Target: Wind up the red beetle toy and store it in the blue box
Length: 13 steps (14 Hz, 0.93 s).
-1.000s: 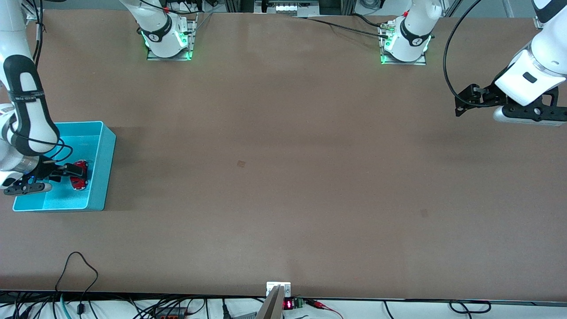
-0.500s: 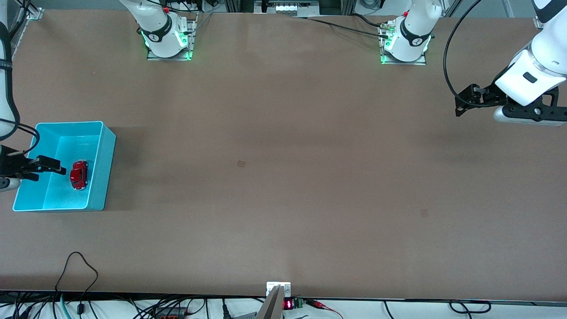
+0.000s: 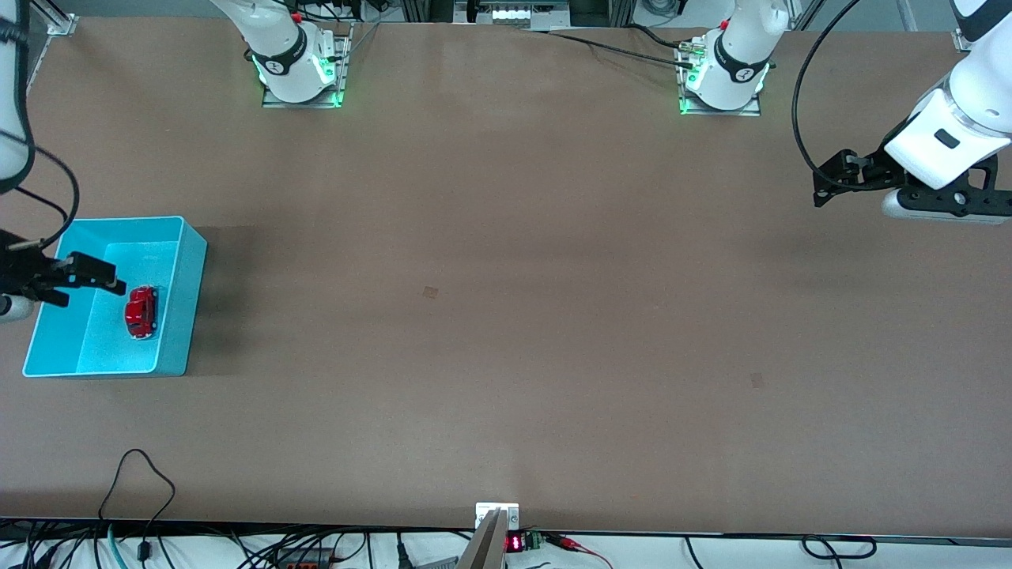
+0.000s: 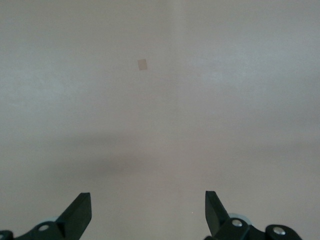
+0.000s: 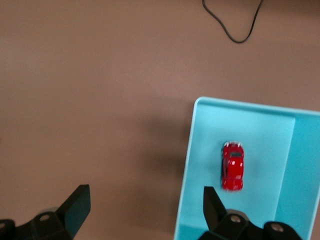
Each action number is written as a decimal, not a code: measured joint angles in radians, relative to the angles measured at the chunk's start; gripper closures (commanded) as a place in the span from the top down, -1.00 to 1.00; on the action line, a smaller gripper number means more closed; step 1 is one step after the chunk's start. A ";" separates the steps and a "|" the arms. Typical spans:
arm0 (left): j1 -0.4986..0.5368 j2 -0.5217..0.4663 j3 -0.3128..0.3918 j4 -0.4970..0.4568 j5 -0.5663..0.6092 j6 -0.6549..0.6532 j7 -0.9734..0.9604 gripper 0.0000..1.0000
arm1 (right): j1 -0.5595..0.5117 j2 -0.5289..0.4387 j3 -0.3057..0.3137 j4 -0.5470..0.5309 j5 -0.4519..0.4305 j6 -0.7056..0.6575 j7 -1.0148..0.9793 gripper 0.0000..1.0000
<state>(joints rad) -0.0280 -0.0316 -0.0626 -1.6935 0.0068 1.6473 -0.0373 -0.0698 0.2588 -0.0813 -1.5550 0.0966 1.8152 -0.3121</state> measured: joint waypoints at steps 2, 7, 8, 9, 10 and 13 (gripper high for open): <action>0.000 0.000 0.000 0.000 0.000 -0.002 0.000 1.00 | 0.036 -0.069 0.000 0.002 -0.023 -0.122 0.120 1.00; 0.000 0.000 0.000 0.000 0.000 -0.003 0.000 1.00 | 0.043 -0.161 -0.016 0.008 -0.055 -0.306 0.230 1.00; 0.000 0.000 0.000 0.000 0.000 -0.003 0.000 1.00 | 0.043 -0.167 -0.018 0.004 -0.063 -0.301 0.231 1.00; 0.000 0.000 0.001 0.000 0.000 -0.003 0.000 1.00 | 0.043 -0.176 -0.018 -0.011 -0.066 -0.285 0.232 1.00; 0.000 0.000 0.001 0.000 0.000 -0.003 0.000 1.00 | 0.044 -0.187 -0.018 -0.037 -0.066 -0.261 0.232 1.00; 0.000 0.000 0.002 0.000 0.000 -0.003 0.000 1.00 | 0.046 -0.231 -0.009 -0.120 -0.089 -0.215 0.233 1.00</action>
<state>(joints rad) -0.0276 -0.0316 -0.0604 -1.6935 0.0068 1.6438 -0.0373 -0.0237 0.0274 -0.0903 -1.6750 0.0072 1.6001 -0.0794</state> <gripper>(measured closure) 0.000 0.000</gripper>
